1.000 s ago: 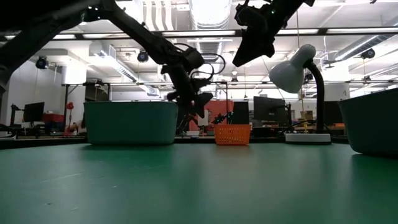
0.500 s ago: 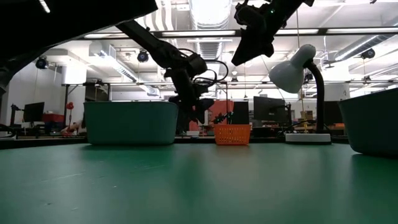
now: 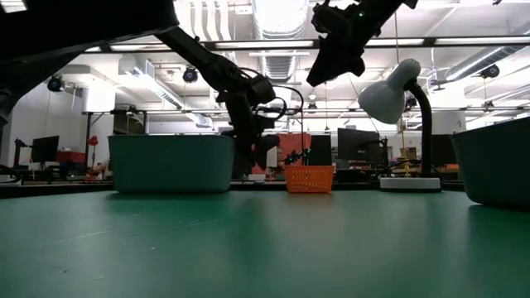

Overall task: Sort crayons
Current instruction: Put the blue crayon into the orange bin

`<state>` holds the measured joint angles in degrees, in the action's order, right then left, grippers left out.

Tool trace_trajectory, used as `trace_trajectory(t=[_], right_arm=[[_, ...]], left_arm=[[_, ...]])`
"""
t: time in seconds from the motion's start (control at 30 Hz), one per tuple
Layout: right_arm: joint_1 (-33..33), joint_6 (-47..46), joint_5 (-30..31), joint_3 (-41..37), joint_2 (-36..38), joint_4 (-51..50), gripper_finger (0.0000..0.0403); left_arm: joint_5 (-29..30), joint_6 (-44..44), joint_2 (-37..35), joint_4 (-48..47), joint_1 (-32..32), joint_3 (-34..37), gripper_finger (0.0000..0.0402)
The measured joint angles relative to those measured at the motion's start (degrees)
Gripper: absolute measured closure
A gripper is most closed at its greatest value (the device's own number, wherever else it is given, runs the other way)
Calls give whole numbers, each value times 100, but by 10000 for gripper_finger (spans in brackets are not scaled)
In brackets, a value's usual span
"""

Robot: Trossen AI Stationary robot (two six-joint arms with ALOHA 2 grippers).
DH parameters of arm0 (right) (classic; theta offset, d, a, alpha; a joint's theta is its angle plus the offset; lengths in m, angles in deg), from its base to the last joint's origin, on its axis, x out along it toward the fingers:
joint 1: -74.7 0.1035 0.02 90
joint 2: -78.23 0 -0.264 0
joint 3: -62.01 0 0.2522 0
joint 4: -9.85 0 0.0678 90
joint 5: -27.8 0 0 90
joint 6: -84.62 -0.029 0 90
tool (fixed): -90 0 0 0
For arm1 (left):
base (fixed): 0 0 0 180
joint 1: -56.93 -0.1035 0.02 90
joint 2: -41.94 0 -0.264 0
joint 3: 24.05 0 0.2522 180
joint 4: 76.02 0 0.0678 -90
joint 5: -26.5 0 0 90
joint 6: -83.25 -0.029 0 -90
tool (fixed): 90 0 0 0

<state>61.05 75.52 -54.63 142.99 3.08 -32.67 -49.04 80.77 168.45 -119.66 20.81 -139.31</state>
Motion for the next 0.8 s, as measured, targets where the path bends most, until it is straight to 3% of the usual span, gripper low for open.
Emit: trace_trajectory(t=[0.8], right_arm=[[-4, -75, 0, 0, 7, 125, 320]], left_arm=[[-1, -116, -2, 222, 0, 42, 201]])
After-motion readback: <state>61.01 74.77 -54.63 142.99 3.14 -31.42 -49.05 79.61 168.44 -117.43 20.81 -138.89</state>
